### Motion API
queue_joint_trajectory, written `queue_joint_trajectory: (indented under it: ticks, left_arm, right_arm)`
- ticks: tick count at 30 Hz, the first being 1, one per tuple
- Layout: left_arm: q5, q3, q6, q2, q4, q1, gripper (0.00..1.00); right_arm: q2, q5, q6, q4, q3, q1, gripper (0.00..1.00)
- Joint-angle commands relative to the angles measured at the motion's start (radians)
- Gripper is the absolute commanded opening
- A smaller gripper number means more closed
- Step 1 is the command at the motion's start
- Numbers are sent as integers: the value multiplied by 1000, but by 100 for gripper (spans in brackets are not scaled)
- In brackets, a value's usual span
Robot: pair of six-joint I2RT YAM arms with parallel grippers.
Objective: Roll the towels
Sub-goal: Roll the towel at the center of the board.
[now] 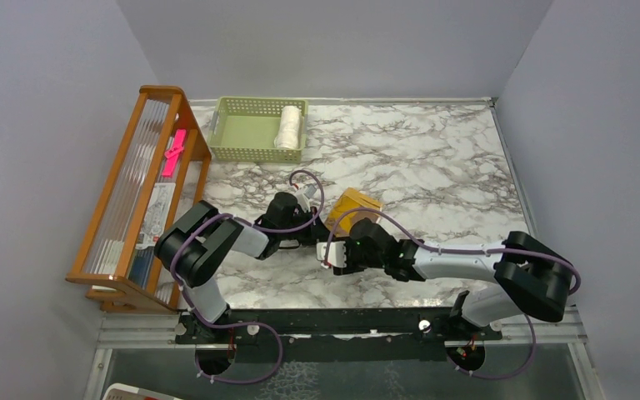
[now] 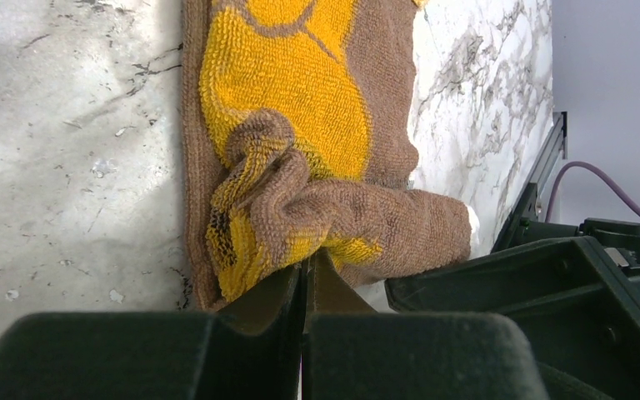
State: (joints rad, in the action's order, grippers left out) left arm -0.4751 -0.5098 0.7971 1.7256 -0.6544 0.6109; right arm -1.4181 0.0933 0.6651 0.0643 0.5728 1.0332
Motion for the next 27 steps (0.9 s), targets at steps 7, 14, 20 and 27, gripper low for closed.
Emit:
queue_joint_trajectory:
  ticks: [7,14,20,27]
  left_arm:
    - [64,25,-83,95,210,6,0]
    - [59,22,-88,94,215,5,0]
    - [54,19,-93,88,224,4,0]
    - [50,11,-109,39,268,4,0]
  right_arm:
    - [49,-112,64,42,-12,5,48]
    - [-31,-132,15,-12,20,4,48]
    - [-118,-141,-43,-111,78,3,47]
    - [-284,-246,-113,-225,154,-2,42]
